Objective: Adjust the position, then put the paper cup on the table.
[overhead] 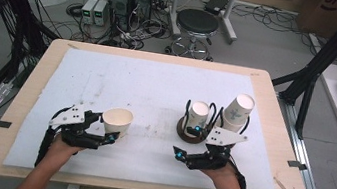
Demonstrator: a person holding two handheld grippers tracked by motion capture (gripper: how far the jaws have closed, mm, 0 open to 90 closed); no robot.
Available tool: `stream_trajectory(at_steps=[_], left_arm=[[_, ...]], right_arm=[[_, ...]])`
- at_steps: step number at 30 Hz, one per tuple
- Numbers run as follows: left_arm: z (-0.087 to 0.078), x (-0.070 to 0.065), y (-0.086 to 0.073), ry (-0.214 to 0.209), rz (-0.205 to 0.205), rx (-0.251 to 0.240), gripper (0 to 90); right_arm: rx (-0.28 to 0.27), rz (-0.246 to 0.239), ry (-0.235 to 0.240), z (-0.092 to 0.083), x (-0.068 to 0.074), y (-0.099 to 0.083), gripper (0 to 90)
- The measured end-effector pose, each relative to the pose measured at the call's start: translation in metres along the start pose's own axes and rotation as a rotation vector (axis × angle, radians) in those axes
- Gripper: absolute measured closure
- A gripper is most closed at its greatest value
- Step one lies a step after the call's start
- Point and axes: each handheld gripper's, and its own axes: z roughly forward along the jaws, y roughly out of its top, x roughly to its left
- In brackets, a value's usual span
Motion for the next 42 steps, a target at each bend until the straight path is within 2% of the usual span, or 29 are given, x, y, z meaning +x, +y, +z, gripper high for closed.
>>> stream_trajectory(at_steps=[3,6,12,24,29,32,35,39,42], left_arm=[[-0.003,0.002,-0.003,0.01,0.004,-0.029,36.9],[-0.006,0.005,-0.004,0.024,0.017,-0.039,37.0],[-0.007,0.006,-0.004,0.039,0.033,-0.069,36.9],[-0.009,0.009,-0.004,0.065,0.039,-0.083,36.0],[-0.009,0.016,-0.003,0.084,0.045,-0.103,35.8],[-0.009,0.023,0.0,0.107,0.045,-0.117,35.7],[-0.011,0.028,0.004,0.151,0.037,-0.149,35.7],[-0.01,0.041,0.011,0.22,0.0,-0.179,35.3],[-0.007,0.049,0.011,0.253,-0.014,-0.189,34.9]], right_arm=[[-0.002,-0.006,-0.023,-0.003,-0.001,-0.002,21.8],[-0.02,-0.001,-0.041,-0.006,-0.004,-0.002,21.7],[-0.023,0.007,-0.064,-0.012,-0.006,-0.005,21.8],[-0.03,0.005,-0.07,-0.017,-0.005,-0.006,21.8],[-0.029,0.006,-0.067,-0.015,-0.005,-0.007,21.8],[-0.022,0.008,-0.059,-0.014,-0.004,-0.007,21.8],[-0.02,0.006,-0.057,-0.013,-0.004,-0.008,21.8],[-0.022,0.004,-0.053,-0.013,-0.004,-0.008,21.8],[-0.026,0.001,-0.048,-0.014,-0.002,-0.007,21.8]])
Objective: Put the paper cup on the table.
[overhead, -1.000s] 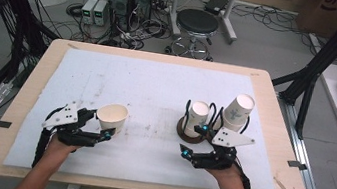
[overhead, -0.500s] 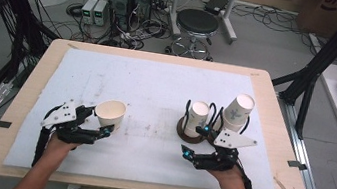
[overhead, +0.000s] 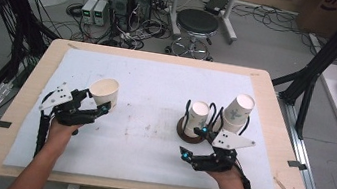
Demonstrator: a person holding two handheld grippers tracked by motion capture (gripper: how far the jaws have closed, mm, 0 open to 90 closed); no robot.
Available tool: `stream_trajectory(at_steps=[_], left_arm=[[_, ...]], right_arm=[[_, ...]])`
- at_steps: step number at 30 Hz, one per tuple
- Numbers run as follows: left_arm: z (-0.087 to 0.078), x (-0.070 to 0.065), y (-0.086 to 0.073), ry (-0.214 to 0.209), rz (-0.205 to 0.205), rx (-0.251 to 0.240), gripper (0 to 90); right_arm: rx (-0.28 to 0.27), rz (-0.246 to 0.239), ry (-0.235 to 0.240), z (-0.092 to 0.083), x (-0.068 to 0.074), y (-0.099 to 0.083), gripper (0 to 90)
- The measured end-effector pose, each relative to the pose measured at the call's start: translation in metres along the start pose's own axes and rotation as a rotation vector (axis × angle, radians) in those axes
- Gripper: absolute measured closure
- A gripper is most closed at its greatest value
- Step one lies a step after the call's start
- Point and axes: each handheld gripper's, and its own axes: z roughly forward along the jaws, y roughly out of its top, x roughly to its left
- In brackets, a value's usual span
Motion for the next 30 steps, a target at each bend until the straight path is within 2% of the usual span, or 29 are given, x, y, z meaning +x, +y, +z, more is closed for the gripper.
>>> stream_trajectory(at_steps=[2,9,12,17,24,26,30], left_arm=[[0.004,0.003,-0.002,0.031,-0.005,-0.005,34.9],[0.02,0.013,-0.014,0.108,-0.003,0.047,34.9],[0.024,0.017,-0.019,0.146,-0.01,0.054,34.8],[0.029,0.024,-0.026,0.179,-0.034,0.073,34.3],[0.044,0.028,-0.041,0.213,-0.039,0.199,34.4],[0.047,0.027,-0.041,0.227,-0.018,0.214,34.8],[0.051,0.024,-0.04,0.261,-0.003,0.257,35.6]], right_arm=[[0.003,0.002,0.0,-0.001,0.001,0.001,21.8],[-0.004,0.001,-0.002,-0.001,0.0,0.001,21.8],[-0.004,0.007,0.0,-0.002,0.0,0.001,21.8],[-0.004,0.002,0.001,-0.001,-0.001,0.0,21.9],[-0.003,0.005,0.001,-0.001,-0.001,0.0,21.9],[-0.002,0.005,0.001,-0.001,-0.001,0.0,21.9],[-0.005,0.002,0.005,0.0,-0.001,0.0,21.9]])
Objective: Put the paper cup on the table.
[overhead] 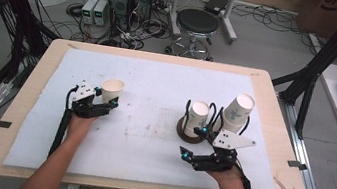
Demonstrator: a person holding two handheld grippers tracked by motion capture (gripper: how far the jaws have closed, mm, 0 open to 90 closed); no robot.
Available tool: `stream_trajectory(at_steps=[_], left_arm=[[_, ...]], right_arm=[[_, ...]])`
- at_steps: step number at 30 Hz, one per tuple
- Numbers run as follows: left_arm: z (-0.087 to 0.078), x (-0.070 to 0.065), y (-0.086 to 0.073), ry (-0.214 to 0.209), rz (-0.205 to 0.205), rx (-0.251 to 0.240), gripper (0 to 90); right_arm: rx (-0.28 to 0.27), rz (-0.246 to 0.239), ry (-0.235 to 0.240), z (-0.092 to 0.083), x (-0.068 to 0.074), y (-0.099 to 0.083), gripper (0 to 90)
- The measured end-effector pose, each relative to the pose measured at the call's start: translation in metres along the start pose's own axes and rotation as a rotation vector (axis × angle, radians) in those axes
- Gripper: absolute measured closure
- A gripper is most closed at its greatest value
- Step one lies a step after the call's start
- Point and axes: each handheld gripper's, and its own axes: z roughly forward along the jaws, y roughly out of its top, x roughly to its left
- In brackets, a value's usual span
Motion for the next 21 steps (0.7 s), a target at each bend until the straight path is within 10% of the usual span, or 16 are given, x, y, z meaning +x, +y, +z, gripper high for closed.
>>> stream_trajectory(at_steps=[14,21], left_arm=[[-0.007,-0.007,-0.001,0.051,0.054,0.195,36.3],[-0.01,-0.007,-0.003,0.05,0.05,0.196,35.0]], right_arm=[[0.001,0.004,0.005,-0.001,0.001,0.001,21.9],[0.008,0.005,0.002,-0.001,0.001,0.0,21.9]])
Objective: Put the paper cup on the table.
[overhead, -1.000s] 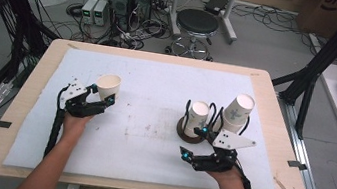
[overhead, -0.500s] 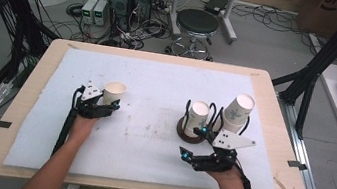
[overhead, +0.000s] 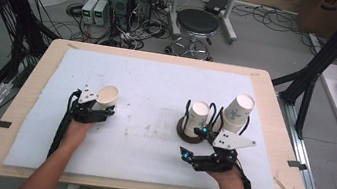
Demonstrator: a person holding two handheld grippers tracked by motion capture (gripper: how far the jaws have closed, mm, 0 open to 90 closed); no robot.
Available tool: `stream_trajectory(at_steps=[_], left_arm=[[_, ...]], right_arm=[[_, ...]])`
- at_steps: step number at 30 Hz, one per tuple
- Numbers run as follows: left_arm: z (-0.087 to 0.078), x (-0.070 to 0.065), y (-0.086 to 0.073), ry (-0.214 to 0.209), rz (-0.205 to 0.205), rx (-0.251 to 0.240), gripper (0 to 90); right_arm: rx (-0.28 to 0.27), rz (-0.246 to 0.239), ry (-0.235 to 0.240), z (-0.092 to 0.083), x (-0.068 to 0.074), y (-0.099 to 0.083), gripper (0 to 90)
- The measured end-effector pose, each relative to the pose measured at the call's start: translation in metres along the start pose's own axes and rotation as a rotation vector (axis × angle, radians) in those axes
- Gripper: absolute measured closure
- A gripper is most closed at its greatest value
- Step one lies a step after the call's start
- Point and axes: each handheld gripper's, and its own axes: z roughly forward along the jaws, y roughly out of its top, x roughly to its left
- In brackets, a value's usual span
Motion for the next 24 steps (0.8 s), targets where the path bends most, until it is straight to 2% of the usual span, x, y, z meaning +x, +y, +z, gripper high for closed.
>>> stream_trajectory(at_steps=[3,7,10,13,16,19,21,24], left_arm=[[-0.003,-0.001,-0.001,0.0,0.001,-0.023,30.4],[-0.009,0.001,-0.004,-0.022,-0.055,-0.028,16.3],[-0.02,0.002,-0.008,-0.03,-0.066,-0.053,16.1],[-0.031,0.004,-0.008,-0.053,-0.093,-0.081,16.1],[-0.044,0.006,-0.009,-0.071,-0.09,-0.092,16.1],[-0.056,0.01,-0.011,-0.078,-0.104,-0.115,16.1],[-0.068,0.014,-0.013,-0.112,-0.129,-0.169,16.1],[-0.079,0.015,-0.013,-0.163,-0.125,-0.246,15.8]], right_arm=[[0.001,0.005,0.001,0.0,0.0,0.0,21.9],[0.004,0.002,-0.002,0.0,-0.001,-0.001,21.9],[0.005,0.007,-0.001,-0.001,-0.001,-0.001,21.9],[0.006,0.006,-0.01,-0.001,-0.002,-0.002,21.9],[0.014,0.011,-0.008,-0.002,-0.003,-0.004,21.9],[0.014,0.016,-0.013,-0.003,-0.003,-0.005,21.9],[0.014,0.019,-0.02,-0.004,-0.003,-0.005,21.9],[0.018,0.024,-0.036,-0.005,-0.004,-0.007,21.9]])
